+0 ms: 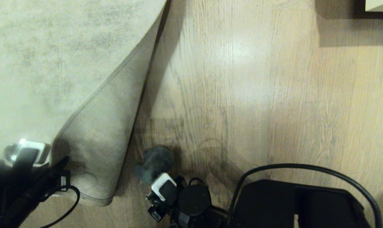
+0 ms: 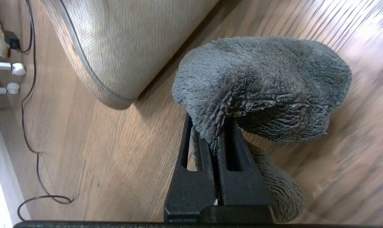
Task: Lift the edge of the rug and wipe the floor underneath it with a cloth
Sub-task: Wipe the floor under the carpet with a rag
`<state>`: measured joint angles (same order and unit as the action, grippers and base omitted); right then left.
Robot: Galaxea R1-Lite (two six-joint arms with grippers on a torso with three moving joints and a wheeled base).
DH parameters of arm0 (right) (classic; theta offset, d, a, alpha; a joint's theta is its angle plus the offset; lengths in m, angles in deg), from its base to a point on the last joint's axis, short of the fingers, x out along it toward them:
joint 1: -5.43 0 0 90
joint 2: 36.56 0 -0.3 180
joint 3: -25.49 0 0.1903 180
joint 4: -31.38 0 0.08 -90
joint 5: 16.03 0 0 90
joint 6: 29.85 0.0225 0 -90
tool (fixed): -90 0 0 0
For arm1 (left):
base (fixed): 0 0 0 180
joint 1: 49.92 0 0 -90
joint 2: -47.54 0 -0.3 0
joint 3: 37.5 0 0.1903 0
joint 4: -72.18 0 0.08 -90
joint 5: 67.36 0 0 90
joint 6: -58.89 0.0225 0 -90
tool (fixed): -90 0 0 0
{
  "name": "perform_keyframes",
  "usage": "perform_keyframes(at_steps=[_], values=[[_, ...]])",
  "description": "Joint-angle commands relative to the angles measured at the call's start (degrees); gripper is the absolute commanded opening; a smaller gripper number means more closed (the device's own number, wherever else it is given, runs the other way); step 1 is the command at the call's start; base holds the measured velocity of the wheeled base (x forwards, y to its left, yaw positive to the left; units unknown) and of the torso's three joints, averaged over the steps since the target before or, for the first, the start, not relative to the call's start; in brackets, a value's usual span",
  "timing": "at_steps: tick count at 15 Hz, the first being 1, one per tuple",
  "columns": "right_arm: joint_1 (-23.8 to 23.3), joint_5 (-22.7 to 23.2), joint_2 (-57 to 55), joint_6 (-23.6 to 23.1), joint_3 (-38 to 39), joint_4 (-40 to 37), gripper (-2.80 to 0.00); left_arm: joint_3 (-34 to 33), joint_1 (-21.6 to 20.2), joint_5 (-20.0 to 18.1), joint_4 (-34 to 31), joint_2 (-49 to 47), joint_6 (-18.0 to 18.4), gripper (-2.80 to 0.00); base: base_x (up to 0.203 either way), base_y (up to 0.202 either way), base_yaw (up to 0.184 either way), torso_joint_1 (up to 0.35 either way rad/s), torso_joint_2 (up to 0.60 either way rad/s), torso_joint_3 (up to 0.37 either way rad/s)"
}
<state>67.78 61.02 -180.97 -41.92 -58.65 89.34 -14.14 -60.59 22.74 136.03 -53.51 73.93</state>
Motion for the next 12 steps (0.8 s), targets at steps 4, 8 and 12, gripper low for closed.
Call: perform_keyframes(at_steps=[4,8,12], values=[[0.0,-0.1,-6.2,2.2,-6.0,0.0,-2.8,0.0,0.0,0.1,2.7,0.0,0.1,-2.8,0.0,0.0,0.0,0.0,0.0,0.0],[-1.1,0.0,-8.0,2.6,-9.8,-0.7,-2.8,0.0,0.0,0.2,2.7,-0.1,0.1,-2.8,0.0,0.0,0.0,0.0,0.0,0.0],[-3.6,-0.1,-8.1,2.6,-13.4,-1.0,-2.8,0.0,-0.1,0.2,2.7,0.0,0.1,-2.8,0.0,0.0,0.0,0.0,0.0,0.0]])
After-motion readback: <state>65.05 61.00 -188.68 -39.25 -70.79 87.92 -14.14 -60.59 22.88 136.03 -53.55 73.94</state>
